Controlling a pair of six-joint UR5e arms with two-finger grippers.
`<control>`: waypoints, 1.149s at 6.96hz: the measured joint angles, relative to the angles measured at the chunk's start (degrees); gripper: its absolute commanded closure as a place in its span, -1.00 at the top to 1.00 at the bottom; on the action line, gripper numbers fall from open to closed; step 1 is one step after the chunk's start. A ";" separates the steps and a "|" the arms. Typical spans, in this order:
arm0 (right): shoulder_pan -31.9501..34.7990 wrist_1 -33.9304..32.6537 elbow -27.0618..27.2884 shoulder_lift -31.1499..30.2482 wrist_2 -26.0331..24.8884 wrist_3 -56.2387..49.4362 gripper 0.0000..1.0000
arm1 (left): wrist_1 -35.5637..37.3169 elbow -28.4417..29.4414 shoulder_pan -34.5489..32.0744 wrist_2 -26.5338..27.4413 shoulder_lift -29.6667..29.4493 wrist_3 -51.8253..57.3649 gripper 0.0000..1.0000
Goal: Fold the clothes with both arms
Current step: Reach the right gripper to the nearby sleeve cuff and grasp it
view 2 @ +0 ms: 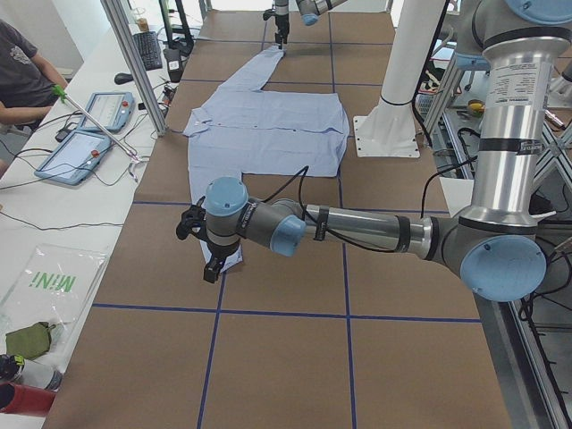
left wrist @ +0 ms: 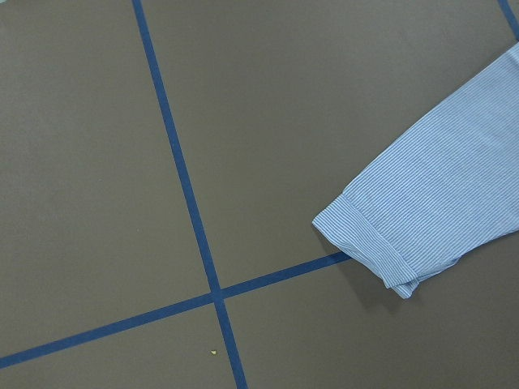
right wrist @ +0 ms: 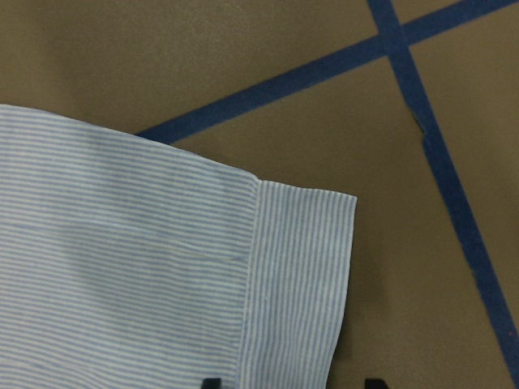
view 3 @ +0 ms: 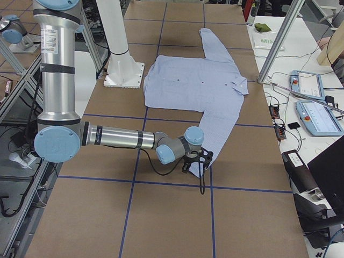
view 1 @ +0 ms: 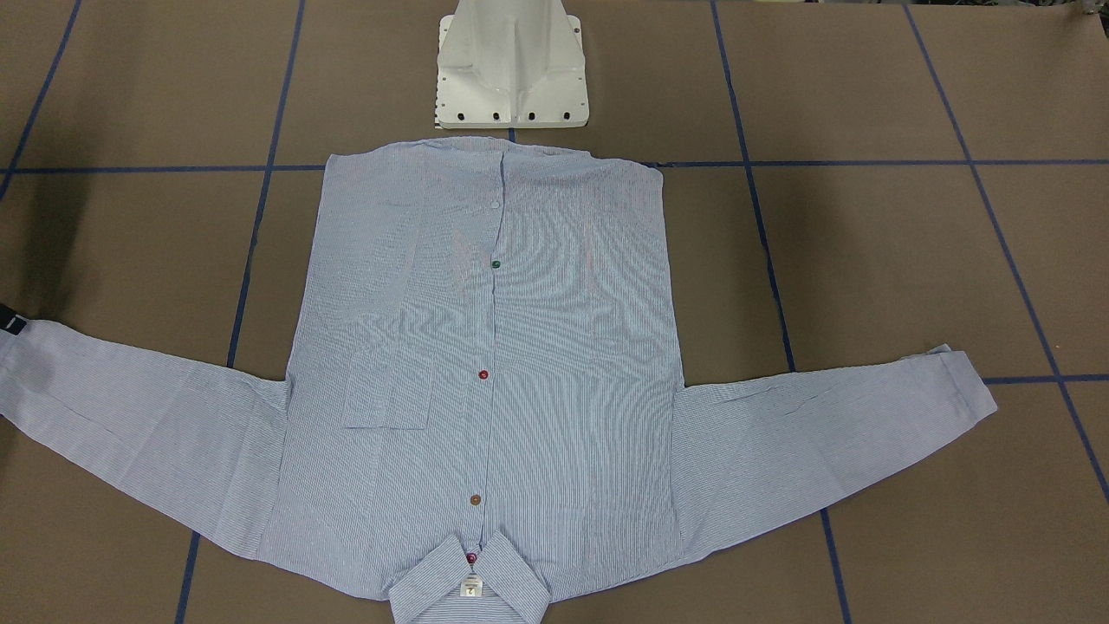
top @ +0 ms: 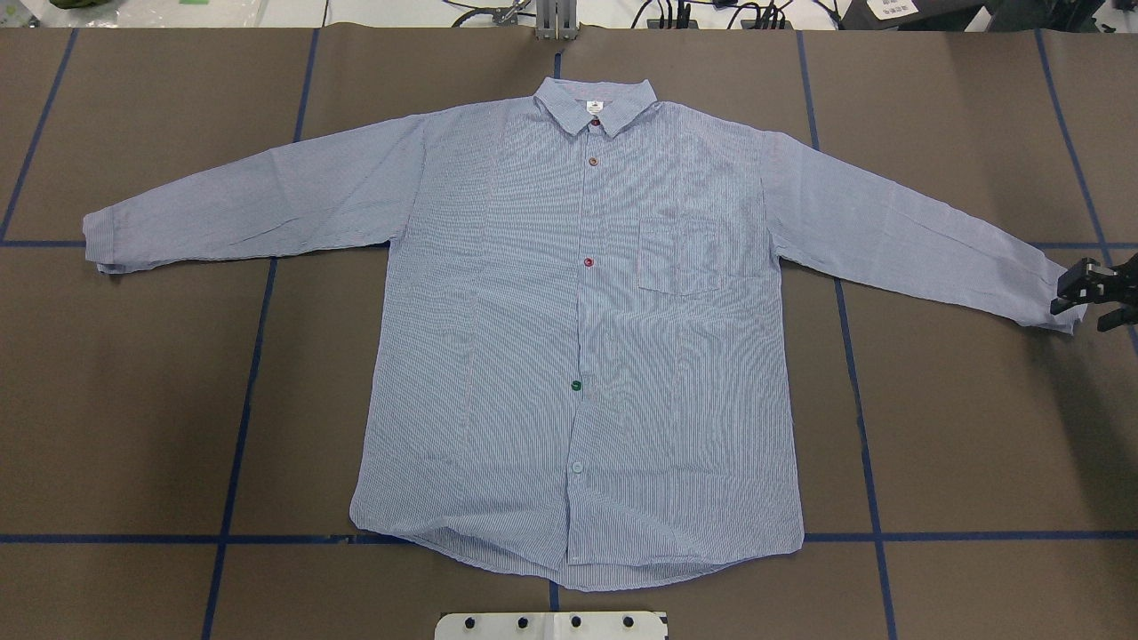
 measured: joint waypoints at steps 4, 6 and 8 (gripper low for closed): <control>-0.49 0.02 -0.11 0.01 0.01 0.76 -1.00 | 0.00 -0.09 0.00 0.10 0.01 0.03 0.99; -0.53 0.02 -0.12 -0.01 0.07 0.90 -1.00 | 0.00 -0.06 0.00 0.10 0.07 0.03 0.99; -0.25 -0.18 3.27 -0.10 1.15 1.14 -1.00 | 0.00 0.00 0.00 0.10 0.08 0.03 0.99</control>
